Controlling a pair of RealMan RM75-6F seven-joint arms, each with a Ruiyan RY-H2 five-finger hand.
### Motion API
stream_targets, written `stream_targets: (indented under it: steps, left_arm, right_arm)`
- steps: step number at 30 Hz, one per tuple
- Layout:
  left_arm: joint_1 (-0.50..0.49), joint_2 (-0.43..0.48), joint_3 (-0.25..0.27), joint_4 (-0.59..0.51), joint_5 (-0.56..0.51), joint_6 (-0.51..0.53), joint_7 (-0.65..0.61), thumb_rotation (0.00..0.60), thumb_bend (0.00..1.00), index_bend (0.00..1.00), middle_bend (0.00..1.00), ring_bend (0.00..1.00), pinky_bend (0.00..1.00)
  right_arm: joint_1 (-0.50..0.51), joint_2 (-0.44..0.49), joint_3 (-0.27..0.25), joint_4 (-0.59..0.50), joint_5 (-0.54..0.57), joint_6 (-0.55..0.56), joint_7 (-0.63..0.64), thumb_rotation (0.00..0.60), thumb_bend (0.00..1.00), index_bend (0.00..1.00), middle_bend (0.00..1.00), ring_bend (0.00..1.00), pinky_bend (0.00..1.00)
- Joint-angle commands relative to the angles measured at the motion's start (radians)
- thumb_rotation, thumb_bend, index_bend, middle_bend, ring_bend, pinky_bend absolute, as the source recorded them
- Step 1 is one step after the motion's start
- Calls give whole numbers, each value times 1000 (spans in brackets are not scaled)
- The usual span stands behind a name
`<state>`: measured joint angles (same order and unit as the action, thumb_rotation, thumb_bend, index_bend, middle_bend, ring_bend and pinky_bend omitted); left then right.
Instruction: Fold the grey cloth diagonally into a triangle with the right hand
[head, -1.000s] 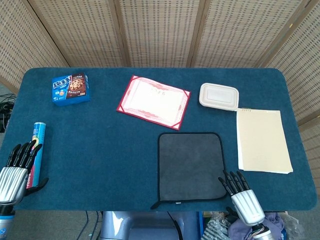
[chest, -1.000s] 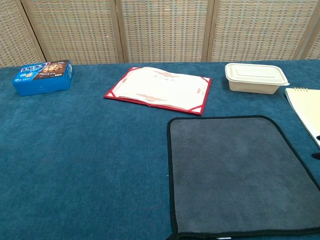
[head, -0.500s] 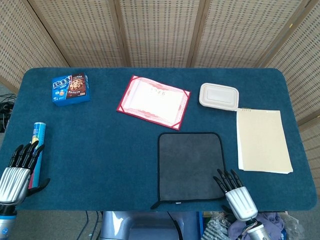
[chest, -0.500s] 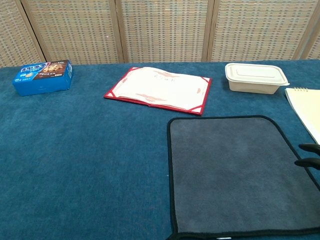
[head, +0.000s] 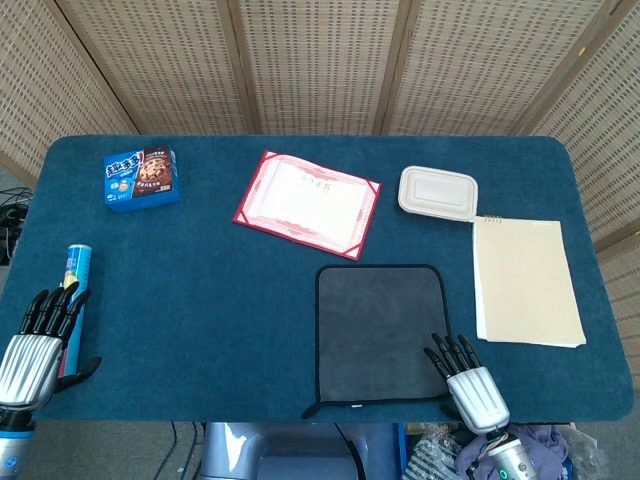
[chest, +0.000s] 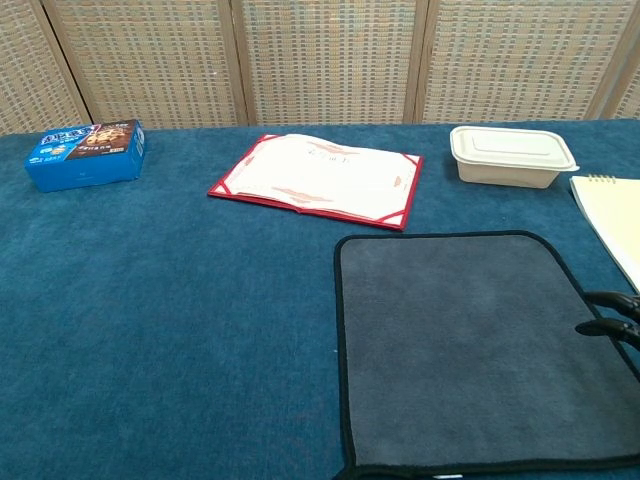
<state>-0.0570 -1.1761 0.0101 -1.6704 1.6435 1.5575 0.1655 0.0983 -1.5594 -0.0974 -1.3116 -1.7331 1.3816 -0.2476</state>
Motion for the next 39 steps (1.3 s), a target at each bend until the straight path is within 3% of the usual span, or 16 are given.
stream_targets:
  steps: [1, 18, 29, 39]
  left_arm:
    - [1, 1, 0, -1, 1, 2, -1, 600, 212, 0, 0, 0, 0]
    - [0, 2, 4, -4, 5, -1, -7, 600, 212, 0, 0, 0, 0]
    - [1, 2, 6, 0, 10, 3, -9, 600, 212, 0, 0, 0, 0]
    - [3, 2, 7, 0, 15, 8, -9, 600, 212, 0, 0, 0, 0]
  right_arm:
    - [4, -4, 3, 4, 5, -6, 2, 600, 101, 123, 0, 0, 0]
    - [28, -38, 13, 35, 20, -16, 15, 600, 109, 148, 0, 0, 0]
    - [39, -45, 22, 48, 28, -8, 28, 600, 309, 186, 0, 0, 0]
    - [38, -50, 16, 67, 23, 12, 54, 600, 353, 361, 0, 0, 0]
